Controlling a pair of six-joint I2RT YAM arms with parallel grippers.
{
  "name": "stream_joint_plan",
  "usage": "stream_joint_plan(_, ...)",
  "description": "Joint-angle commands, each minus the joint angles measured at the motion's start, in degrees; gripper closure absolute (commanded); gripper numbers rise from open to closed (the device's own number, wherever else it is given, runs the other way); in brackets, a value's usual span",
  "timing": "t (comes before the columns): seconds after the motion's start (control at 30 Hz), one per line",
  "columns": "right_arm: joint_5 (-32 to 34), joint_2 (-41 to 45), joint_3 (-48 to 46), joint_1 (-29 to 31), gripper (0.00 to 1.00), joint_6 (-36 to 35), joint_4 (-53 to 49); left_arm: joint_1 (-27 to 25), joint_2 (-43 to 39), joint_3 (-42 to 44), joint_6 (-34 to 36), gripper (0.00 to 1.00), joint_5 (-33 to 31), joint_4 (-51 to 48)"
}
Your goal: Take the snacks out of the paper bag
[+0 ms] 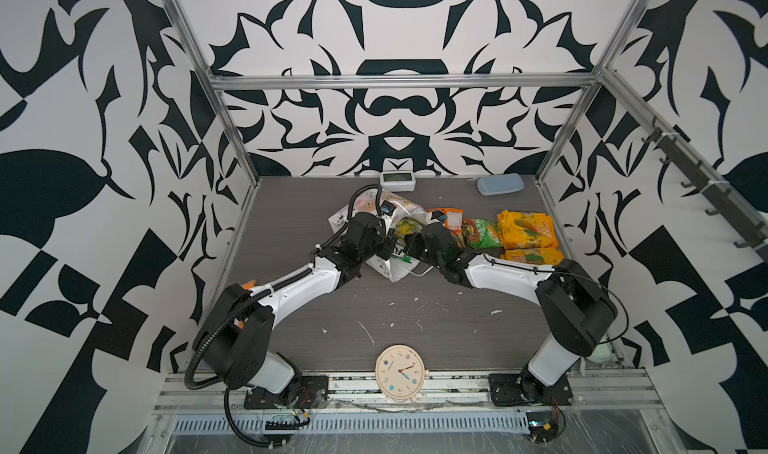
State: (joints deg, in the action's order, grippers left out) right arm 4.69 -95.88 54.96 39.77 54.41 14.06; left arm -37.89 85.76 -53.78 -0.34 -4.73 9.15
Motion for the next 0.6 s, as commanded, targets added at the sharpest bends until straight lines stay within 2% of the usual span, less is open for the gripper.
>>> stream_joint_plan(0.0,-2.33,2.59,2.06,-0.95,1.00,-4.18,2.36,0.27,1.65,-1.56,-1.06,1.00,0.50,-0.49)
stream_joint_plan(0.27,-4.37,5.87,2.87,-1.96,1.00,-6.30,1.11,0.27,2.25,-2.07,-1.33,1.00,0.08,-0.54)
stream_joint_plan(0.57,-4.30,13.79,2.10,-3.72,1.00,-10.08,-6.28,0.27,2.40,-2.70,-1.42,1.00,-2.01,-0.36)
